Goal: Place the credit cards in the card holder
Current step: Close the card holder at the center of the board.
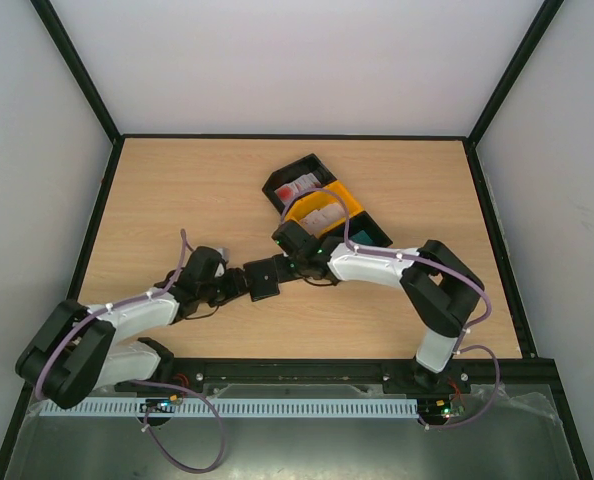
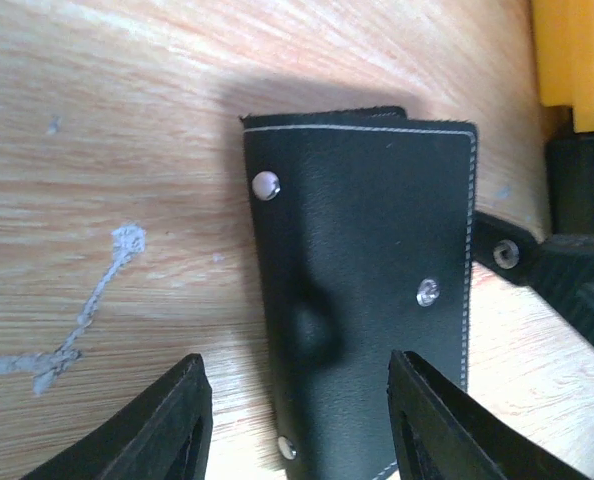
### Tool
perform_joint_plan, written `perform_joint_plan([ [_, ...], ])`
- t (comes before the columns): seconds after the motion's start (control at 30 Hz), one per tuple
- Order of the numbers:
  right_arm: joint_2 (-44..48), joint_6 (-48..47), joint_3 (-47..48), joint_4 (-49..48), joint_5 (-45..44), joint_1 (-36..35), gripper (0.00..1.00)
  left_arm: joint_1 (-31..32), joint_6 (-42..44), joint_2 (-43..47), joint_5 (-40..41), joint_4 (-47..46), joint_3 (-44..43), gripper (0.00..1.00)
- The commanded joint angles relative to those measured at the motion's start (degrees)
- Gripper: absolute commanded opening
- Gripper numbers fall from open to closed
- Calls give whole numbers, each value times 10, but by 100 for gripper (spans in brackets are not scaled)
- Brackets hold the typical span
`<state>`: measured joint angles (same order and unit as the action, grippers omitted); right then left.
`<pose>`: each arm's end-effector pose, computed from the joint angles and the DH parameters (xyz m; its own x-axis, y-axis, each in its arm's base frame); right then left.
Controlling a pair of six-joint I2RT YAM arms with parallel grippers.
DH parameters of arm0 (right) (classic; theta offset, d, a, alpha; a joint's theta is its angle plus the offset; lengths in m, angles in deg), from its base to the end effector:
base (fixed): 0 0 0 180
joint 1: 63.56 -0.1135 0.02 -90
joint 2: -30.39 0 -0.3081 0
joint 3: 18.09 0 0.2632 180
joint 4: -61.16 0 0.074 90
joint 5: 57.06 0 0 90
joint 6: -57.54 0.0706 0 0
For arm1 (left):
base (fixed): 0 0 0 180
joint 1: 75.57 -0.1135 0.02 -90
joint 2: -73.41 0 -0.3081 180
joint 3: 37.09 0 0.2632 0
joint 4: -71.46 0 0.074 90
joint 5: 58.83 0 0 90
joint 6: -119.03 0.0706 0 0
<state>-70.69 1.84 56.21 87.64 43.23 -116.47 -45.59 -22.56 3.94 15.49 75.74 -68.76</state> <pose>0.2312 0.3267 0.1823 -0.8778 -0.2417 -0.4135 -0.4293 0.7800 0.4553 0.1856 -0.1291 0.1456 -0.8738 -0.3669 -0.3192 -0.0480 0.7183 -0.6941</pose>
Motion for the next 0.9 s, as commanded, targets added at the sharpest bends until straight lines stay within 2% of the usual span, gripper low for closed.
perform_joint_plan([
  [0.0,27,-35,-12,-41,39,8,2,1,-6,-15,-8,-24,10,50],
  [0.2,26,-48,-13,-44,79,15,2,1,-9,-33,-10,-37,10,44],
  [0.33,22,-49,-9,-44,107,18,2,2,-13,-42,-6,-43,11,35],
  [0.6,8,-53,-1,-30,135,20,2,2,-18,-51,6,-44,13,31],
  [0.87,18,-36,33,34,24,20,2,3,-19,-50,7,-44,14,31],
])
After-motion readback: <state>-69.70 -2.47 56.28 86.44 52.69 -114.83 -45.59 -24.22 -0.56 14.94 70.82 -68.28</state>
